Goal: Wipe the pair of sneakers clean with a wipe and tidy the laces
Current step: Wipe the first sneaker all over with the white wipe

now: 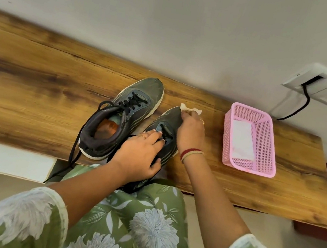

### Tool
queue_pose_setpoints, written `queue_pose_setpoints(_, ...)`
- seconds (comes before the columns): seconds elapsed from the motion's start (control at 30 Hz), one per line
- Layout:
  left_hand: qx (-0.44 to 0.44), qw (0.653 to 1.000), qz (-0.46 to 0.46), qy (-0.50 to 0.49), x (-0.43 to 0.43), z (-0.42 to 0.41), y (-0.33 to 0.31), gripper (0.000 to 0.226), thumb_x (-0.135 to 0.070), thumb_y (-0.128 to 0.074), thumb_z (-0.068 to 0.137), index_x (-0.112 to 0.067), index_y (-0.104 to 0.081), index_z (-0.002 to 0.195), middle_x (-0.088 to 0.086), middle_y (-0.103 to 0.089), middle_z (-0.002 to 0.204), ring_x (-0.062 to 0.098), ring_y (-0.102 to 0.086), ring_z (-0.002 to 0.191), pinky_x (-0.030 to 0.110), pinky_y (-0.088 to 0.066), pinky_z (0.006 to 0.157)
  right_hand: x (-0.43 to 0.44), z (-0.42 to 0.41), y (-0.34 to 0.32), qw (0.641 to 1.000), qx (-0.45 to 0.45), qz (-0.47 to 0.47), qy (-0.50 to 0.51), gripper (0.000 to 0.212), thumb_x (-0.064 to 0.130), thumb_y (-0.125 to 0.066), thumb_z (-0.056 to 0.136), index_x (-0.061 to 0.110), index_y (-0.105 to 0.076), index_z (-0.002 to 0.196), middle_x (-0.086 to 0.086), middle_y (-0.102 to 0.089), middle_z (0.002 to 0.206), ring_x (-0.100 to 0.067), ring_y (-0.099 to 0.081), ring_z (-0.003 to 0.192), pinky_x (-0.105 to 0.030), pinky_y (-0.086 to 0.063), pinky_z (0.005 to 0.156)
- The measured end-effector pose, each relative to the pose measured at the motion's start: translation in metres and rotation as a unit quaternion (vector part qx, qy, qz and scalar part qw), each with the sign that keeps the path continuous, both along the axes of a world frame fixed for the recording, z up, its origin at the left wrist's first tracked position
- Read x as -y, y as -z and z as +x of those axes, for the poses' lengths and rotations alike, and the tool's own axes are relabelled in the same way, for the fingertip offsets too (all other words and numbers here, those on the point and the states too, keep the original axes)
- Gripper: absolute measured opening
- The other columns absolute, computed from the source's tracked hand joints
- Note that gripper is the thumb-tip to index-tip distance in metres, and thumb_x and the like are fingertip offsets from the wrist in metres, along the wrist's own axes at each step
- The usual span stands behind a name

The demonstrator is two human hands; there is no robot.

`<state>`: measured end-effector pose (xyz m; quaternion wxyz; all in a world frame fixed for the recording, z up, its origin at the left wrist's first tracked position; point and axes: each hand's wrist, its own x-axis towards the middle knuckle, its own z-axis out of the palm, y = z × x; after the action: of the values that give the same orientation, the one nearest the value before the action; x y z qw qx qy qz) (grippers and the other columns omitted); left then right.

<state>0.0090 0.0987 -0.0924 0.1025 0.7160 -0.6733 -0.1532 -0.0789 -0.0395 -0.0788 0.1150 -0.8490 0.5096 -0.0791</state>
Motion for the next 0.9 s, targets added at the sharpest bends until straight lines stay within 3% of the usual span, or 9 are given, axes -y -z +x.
queue_pose_setpoints(0.1, 0.002, 1.0, -0.002, 0.0, 0.0, 0.0, 0.001, 0.054, -0.04, -0.048, 0.079, -0.011, -0.059, 0.123, 0.009, -0.057, 0.127, 0.025, -0.053, 0.12, 0.035, -0.052, 0.084, -0.011, 0.004, 0.003, 0.995, -0.081, -0.041, -0.043, 0.036, 0.001, -0.036, 0.093, 0.008, -0.057, 0.121, -0.011, -0.054, 0.118, -0.028, -0.047, 0.11, -0.033, -0.042, 0.087)
queue_pose_setpoints(0.2, 0.005, 1.0, -0.002, -0.001, 0.0, -0.001, 0.0, 0.054, -0.041, -0.047, 0.081, -0.012, -0.056, 0.126, 0.009, -0.054, 0.131, 0.025, -0.051, 0.122, 0.035, -0.05, 0.086, -0.022, -0.001, 0.006, 0.992, -0.077, 0.029, -0.097, 0.038, -0.001, -0.042, 0.089, 0.011, -0.061, 0.119, -0.009, -0.057, 0.115, -0.027, -0.048, 0.108, -0.033, -0.04, 0.089)
queue_pose_setpoints(0.3, 0.004, 1.0, 0.0, 0.001, -0.001, -0.002, -0.003, 0.056, -0.041, -0.043, 0.085, -0.013, -0.049, 0.133, 0.008, -0.047, 0.138, 0.024, -0.043, 0.129, 0.035, -0.046, 0.093, -0.007, -0.011, -0.01, 0.978, 0.019, 0.194, -0.075, 0.036, -0.005, -0.047, 0.087, 0.011, -0.068, 0.111, -0.008, -0.063, 0.119, -0.022, -0.055, 0.112, -0.02, -0.036, 0.094)
queue_pose_setpoints(0.37, 0.008, 1.0, -0.001, 0.004, -0.001, -0.002, -0.003, 0.056, -0.041, -0.041, 0.089, -0.015, -0.043, 0.138, 0.006, -0.041, 0.144, 0.021, -0.037, 0.133, 0.033, -0.042, 0.098, 0.005, -0.018, -0.025, 0.948, 0.142, 0.285, 0.015, 0.033, -0.004, -0.047, 0.089, 0.015, -0.07, 0.105, -0.007, -0.063, 0.121, -0.019, -0.057, 0.109, -0.022, -0.042, 0.093)
queue_pose_setpoints(0.43, 0.009, 1.0, -0.003, 0.002, -0.002, -0.002, -0.003, 0.056, -0.042, -0.04, 0.09, -0.016, -0.041, 0.14, 0.005, -0.038, 0.146, 0.02, -0.035, 0.135, 0.033, -0.041, 0.099, 0.015, -0.022, -0.032, 0.94, 0.234, 0.223, 0.108, 0.033, -0.002, -0.048, 0.09, 0.015, -0.069, 0.108, -0.006, -0.062, 0.123, -0.018, -0.056, 0.111, -0.024, -0.044, 0.092)
queue_pose_setpoints(0.57, 0.002, 1.0, -0.008, 0.002, -0.002, -0.001, -0.003, 0.054, -0.04, -0.042, 0.089, -0.014, -0.045, 0.136, 0.007, -0.041, 0.143, 0.022, -0.039, 0.132, 0.034, -0.044, 0.095, 0.02, -0.001, -0.025, 0.994, 0.09, 0.035, 0.049, 0.032, 0.003, -0.047, 0.092, 0.013, -0.063, 0.119, -0.007, -0.059, 0.122, -0.024, -0.052, 0.114, -0.032, -0.041, 0.097)
queue_pose_setpoints(0.7, -0.002, 1.0, -0.019, 0.003, -0.002, 0.0, -0.004, 0.05, -0.038, -0.051, 0.08, -0.01, -0.06, 0.121, 0.011, -0.057, 0.126, 0.026, -0.056, 0.116, 0.034, -0.052, 0.081, 0.002, 0.021, -0.005, 0.998, -0.052, -0.04, -0.001, 0.032, 0.001, -0.04, 0.092, 0.006, -0.06, 0.116, -0.013, -0.055, 0.114, -0.029, -0.047, 0.11, -0.035, -0.043, 0.09)
queue_pose_setpoints(0.8, -0.001, 1.0, -0.022, 0.003, -0.002, 0.002, -0.001, 0.049, -0.038, -0.052, 0.078, -0.01, -0.062, 0.117, 0.011, -0.059, 0.123, 0.026, -0.059, 0.111, 0.034, -0.053, 0.078, -0.005, 0.019, -0.004, 0.996, -0.076, -0.035, -0.015, 0.033, 0.0, -0.04, 0.092, 0.007, -0.058, 0.119, -0.012, -0.054, 0.116, -0.029, -0.047, 0.111, -0.034, -0.042, 0.09)
queue_pose_setpoints(0.9, 0.005, 1.0, -0.015, 0.003, -0.003, 0.002, -0.002, 0.05, -0.039, -0.05, 0.078, -0.011, -0.062, 0.117, 0.011, -0.059, 0.124, 0.026, -0.058, 0.112, 0.033, -0.053, 0.077, -0.017, 0.014, -0.003, 0.994, -0.081, 0.034, -0.073, 0.039, -0.002, -0.043, 0.089, 0.012, -0.062, 0.119, -0.01, -0.055, 0.116, -0.027, -0.048, 0.11, -0.034, -0.04, 0.092)
